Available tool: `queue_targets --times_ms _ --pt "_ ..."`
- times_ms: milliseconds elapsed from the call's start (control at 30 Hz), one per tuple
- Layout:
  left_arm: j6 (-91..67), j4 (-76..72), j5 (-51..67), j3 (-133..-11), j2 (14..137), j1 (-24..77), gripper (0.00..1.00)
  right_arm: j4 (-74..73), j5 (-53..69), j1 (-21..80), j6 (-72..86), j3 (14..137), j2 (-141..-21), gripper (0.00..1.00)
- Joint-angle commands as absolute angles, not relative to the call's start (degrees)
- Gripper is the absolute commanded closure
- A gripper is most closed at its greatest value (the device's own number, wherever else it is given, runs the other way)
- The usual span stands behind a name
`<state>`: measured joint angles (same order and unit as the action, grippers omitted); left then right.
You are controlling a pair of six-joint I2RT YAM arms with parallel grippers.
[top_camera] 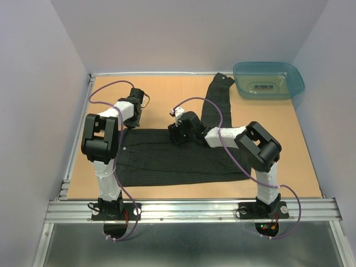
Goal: Fold and stack the long sleeve shirts
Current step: Fold the shirt
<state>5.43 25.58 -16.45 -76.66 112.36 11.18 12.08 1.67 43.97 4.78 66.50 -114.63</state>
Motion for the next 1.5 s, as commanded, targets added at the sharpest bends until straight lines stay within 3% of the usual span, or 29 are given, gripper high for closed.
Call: queue_targets --times_ms 0,233,500,600,633,733,767,800,900,1033,1167,1333,1467 --pt "5.2 27.5 -19.2 -78.6 111.1 11.2 1.00 6.1 0.2 44.2 6.1 63.4 -114.5 0.41" --pt "-4.6 29.7 -30.1 -80.6 107.1 7.2 1.00 6.3 -2.4 44.1 8.2 61.1 -113.7 0.41" --pt "-14.7 33.8 -33.5 -80.9 104.9 1.7 1.00 6.7 -2.7 44.1 8.8 59.2 -112.2 0.41" --pt "-15.4 33.4 -33.5 -80.1 103.0 1.1 0.81 6.8 -2.5 44.2 8.4 59.1 -111.9 0.41" --pt "-15.6 33.1 -33.3 -79.8 102.5 0.8 0.79 6.8 -2.3 44.1 8.2 59.1 -111.6 0.41" --pt "-16.0 32.3 -31.9 -79.4 99.9 0.6 0.63 6.8 -2.1 44.0 7.9 59.3 -111.4 0.41" --pt "-16.3 31.6 -28.2 -79.0 98.8 0.6 0.58 6.8 -2.1 44.1 7.6 59.5 -111.2 0.41" --pt "-16.4 29.3 -25.3 -77.2 96.1 0.7 0.44 6.7 -2.3 44.1 7.5 59.4 -111.2 0.41" --pt "-18.4 22.5 -13.3 -73.0 89.7 0.8 0.33 6.7 -2.5 44.1 7.2 59.7 -111.1 0.41" --pt "-25.0 10.9 5.7 -60.3 83.2 1.5 0.33 6.8 -2.3 44.1 7.3 60.0 -111.4 0.41" --pt "-31.5 -2.6 15.6 -50.0 81.2 1.8 0.30 6.8 -2.0 44.1 7.6 60.3 -111.7 0.41" --pt "-37.7 -14.8 18.4 -44.4 84.2 2.9 0.30 6.7 -2.3 44.2 7.8 59.8 -111.8 0.41" --pt "-40.2 -17.5 10.2 -42.5 86.1 2.8 0.31 6.8 -2.6 44.1 8.1 59.5 -111.6 0.41"
